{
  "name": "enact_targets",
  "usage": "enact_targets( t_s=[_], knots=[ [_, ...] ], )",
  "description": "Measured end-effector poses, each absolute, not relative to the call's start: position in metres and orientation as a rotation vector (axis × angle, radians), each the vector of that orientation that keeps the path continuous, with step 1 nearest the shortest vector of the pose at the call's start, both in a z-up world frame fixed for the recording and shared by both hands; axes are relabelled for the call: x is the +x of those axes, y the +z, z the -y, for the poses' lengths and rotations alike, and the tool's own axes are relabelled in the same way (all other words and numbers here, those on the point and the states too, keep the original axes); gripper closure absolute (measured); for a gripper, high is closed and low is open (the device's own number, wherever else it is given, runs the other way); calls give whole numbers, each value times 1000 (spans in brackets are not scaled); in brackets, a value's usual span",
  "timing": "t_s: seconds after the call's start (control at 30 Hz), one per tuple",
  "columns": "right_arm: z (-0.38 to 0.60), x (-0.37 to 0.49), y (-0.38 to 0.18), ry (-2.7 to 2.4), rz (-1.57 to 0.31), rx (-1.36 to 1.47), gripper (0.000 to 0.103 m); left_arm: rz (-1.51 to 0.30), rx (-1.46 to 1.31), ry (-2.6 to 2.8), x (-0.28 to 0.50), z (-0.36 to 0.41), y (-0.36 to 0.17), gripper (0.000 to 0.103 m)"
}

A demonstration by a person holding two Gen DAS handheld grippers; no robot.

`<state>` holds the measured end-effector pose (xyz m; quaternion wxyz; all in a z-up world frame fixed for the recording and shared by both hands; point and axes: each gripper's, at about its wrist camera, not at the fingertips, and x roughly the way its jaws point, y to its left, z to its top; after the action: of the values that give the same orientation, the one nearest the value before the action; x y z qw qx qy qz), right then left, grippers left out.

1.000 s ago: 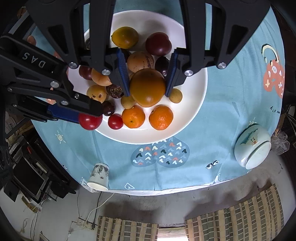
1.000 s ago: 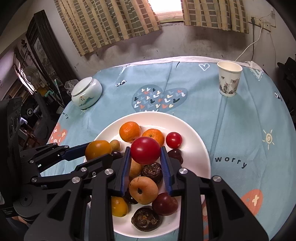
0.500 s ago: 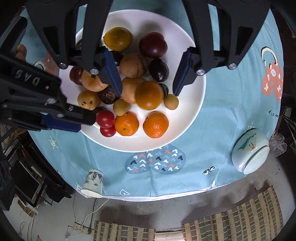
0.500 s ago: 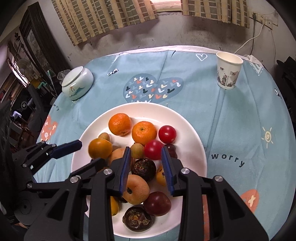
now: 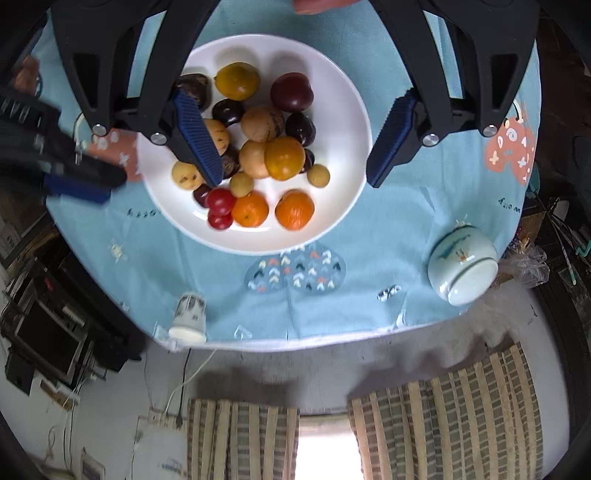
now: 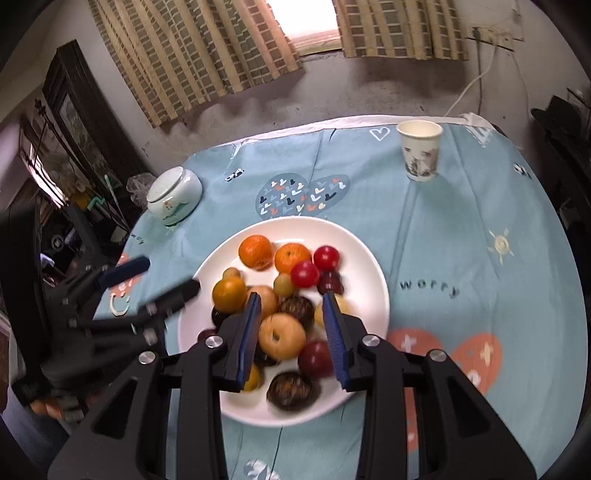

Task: Organize fruits
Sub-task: 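Raise both open tools away from the plate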

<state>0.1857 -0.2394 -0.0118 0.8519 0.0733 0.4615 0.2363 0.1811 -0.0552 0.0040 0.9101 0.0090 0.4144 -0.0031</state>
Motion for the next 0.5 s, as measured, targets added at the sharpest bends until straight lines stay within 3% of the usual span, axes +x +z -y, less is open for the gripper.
enact_targets(
  t_s=[0.23, 0.5],
  knots=[
    [232, 102, 1, 397, -843, -39, 67, -709, -24, -3, 139, 59, 60, 10],
    [221, 63, 30, 441, -783, -30, 67, -625, -6, -41, 94, 73, 99, 10]
  ],
)
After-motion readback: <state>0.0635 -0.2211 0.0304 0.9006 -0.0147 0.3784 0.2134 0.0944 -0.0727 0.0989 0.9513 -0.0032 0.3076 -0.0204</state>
